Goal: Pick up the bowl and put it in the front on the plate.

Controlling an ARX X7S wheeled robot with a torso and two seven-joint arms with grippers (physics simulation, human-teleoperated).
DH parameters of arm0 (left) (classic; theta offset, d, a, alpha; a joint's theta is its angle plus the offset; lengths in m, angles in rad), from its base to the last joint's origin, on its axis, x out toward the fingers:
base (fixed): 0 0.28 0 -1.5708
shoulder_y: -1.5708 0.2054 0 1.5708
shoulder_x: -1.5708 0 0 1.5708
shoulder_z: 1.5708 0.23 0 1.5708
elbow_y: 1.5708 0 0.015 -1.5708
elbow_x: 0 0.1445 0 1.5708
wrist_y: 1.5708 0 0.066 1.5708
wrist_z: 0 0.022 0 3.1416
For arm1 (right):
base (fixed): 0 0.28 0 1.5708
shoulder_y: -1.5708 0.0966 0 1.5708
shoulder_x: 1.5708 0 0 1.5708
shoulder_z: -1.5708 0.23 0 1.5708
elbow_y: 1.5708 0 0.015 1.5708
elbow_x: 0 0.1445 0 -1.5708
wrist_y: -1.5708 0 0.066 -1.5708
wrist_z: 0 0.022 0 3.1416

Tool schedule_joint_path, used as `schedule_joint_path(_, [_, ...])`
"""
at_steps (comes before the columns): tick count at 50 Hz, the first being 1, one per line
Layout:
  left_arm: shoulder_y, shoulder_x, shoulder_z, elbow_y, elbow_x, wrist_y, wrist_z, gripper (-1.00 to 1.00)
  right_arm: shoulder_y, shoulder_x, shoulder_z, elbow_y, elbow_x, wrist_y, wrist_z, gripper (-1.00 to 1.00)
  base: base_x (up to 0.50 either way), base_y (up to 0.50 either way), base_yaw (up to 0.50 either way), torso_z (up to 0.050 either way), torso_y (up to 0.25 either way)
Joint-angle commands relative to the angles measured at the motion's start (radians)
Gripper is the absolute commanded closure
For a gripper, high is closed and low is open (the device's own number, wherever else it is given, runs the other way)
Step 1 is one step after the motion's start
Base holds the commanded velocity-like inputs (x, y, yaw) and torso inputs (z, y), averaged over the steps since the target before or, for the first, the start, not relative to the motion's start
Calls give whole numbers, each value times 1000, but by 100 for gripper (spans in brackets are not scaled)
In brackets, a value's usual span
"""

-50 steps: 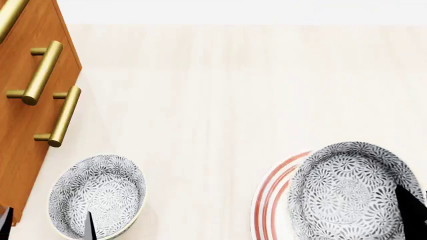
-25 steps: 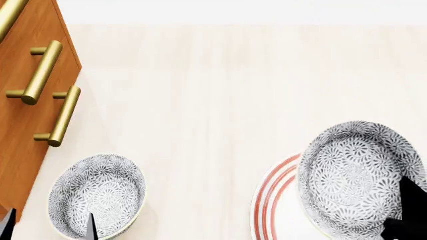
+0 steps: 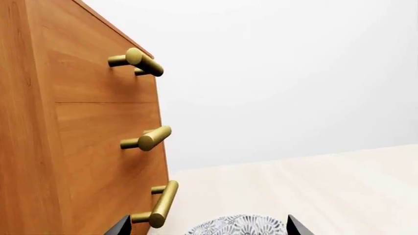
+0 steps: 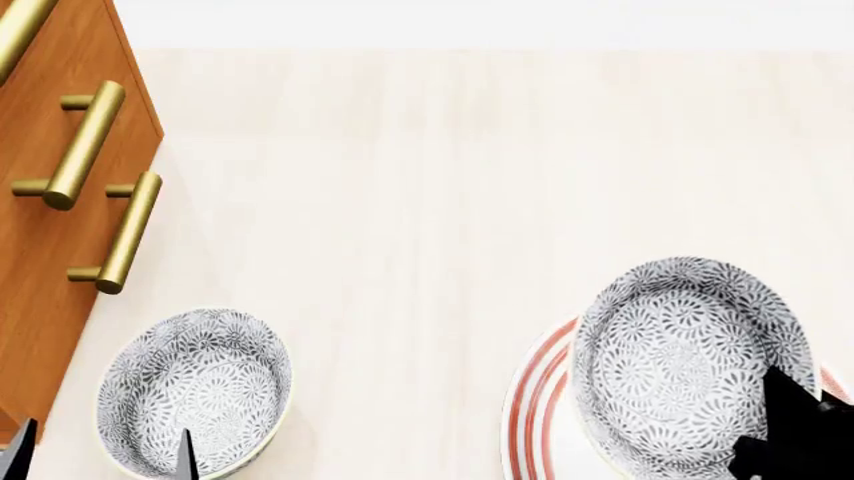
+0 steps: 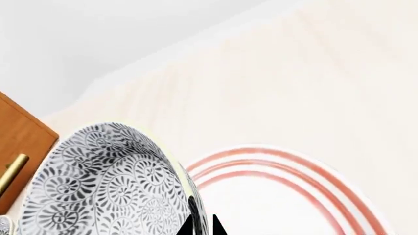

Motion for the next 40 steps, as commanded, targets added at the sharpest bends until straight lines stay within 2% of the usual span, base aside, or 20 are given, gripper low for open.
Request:
schedule_joint_path(1, [0,20,-26,3,15,0,18,-100,25,-42,36,12,-30,-9,-25,100,0,0,0,0,0])
schedule_joint_path(40, [-7,14,-14,-6,1,-7,14,-100,-18,-108,15,81,-46,23,26,100,0,0,0,0,0])
